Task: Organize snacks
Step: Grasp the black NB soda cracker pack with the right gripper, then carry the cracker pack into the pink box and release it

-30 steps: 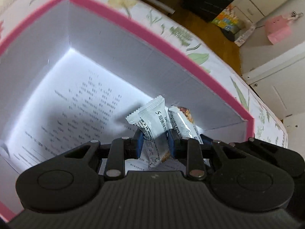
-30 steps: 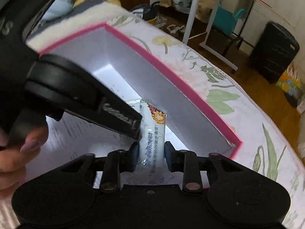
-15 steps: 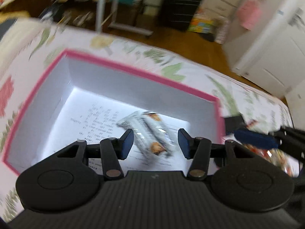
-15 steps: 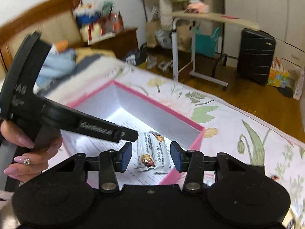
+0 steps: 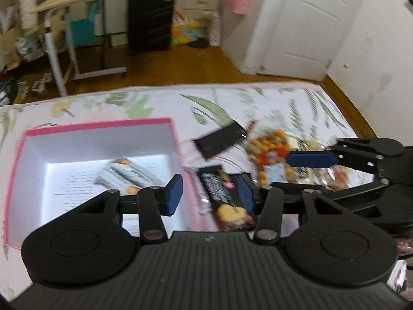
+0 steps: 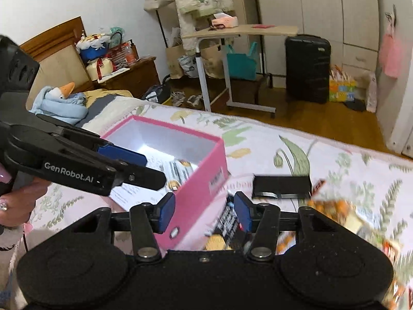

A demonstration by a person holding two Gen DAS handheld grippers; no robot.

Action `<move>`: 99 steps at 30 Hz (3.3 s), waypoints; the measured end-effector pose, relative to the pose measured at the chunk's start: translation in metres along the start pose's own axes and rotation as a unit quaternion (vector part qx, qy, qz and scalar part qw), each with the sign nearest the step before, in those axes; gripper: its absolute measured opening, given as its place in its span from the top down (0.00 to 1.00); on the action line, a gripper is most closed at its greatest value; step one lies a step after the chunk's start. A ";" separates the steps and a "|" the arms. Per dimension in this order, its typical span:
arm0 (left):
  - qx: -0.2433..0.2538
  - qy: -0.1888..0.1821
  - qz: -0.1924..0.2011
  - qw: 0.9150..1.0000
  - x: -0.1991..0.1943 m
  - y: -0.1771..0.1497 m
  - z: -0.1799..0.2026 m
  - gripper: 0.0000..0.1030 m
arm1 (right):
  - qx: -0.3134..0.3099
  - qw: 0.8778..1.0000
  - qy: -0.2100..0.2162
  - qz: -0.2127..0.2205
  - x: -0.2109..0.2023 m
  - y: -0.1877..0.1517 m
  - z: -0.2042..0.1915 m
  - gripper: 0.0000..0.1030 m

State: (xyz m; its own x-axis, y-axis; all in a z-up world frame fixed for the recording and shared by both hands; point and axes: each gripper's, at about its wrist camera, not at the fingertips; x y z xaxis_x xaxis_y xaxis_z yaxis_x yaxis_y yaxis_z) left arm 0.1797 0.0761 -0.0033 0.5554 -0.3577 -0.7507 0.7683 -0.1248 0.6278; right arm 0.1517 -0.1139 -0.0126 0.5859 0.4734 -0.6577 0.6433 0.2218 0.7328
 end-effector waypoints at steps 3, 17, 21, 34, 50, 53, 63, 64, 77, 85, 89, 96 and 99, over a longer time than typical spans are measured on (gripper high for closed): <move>0.013 -0.011 -0.017 1.000 0.015 -0.009 0.022 0.60 | 0.004 1.000 0.006 -0.004 0.004 -0.023 0.009 0.40; 0.025 0.025 -0.058 0.998 0.083 -0.055 0.060 0.64 | 0.015 0.999 0.028 -0.015 0.050 -0.094 0.024 0.30; -0.011 0.024 -0.081 0.996 0.101 -0.060 0.051 0.64 | 0.003 0.999 0.029 -0.030 0.065 -0.104 0.021 0.30; -0.032 0.048 -0.105 0.993 0.137 -0.068 0.046 0.60 | 0.007 1.000 0.011 -0.020 0.094 -0.112 0.017 0.23; -0.090 -0.014 -0.085 0.992 0.136 -0.068 0.034 0.56 | -0.028 0.997 -0.065 -0.004 0.085 -0.121 0.009 0.38; -0.101 -0.023 -0.073 0.992 0.131 -0.068 0.031 0.56 | -0.013 0.998 -0.067 -0.013 0.076 -0.123 0.014 0.38; -0.135 -0.010 -0.082 0.987 0.144 -0.079 0.031 0.62 | -0.029 0.998 -0.045 -0.038 0.068 -0.130 0.018 0.35; -0.140 -0.010 -0.084 0.987 0.145 -0.079 0.030 0.63 | -0.031 0.998 -0.047 -0.041 0.068 -0.132 0.015 0.34; -0.145 -0.043 -0.103 0.983 0.140 -0.079 0.029 0.63 | -0.048 0.995 -0.066 -0.061 0.067 -0.110 0.008 0.47; -0.119 -0.068 -0.107 0.985 0.108 -0.069 0.044 0.63 | -0.055 0.994 -0.073 -0.064 0.033 -0.097 -0.005 0.47; -0.116 -0.076 -0.091 0.986 0.082 -0.064 0.046 0.63 | -0.035 0.997 -0.049 -0.047 0.017 -0.086 -0.001 0.47; -0.114 -0.080 -0.080 0.987 0.043 -0.057 0.044 0.63 | -0.036 0.998 -0.021 -0.040 0.002 -0.065 -0.012 0.47; -0.107 -0.076 -0.075 0.989 0.026 -0.054 0.043 0.62 | -0.039 0.998 -0.015 -0.044 -0.003 -0.054 -0.022 0.47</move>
State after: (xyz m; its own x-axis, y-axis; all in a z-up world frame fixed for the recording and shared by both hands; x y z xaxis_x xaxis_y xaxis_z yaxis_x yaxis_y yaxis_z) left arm 0.1391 0.0334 -0.0481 0.3891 -0.4863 -0.7824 0.8969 0.0063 0.4422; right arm 0.1041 -0.1083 -0.0460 0.5431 0.4241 -0.7247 0.6541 0.3274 0.6819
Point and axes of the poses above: each gripper's, at about its wrist camera, not at the fingertips, and x roughly the way its jaws point, z to its right, y to its top, and after that the axes turned 1 degree about z, right-handed
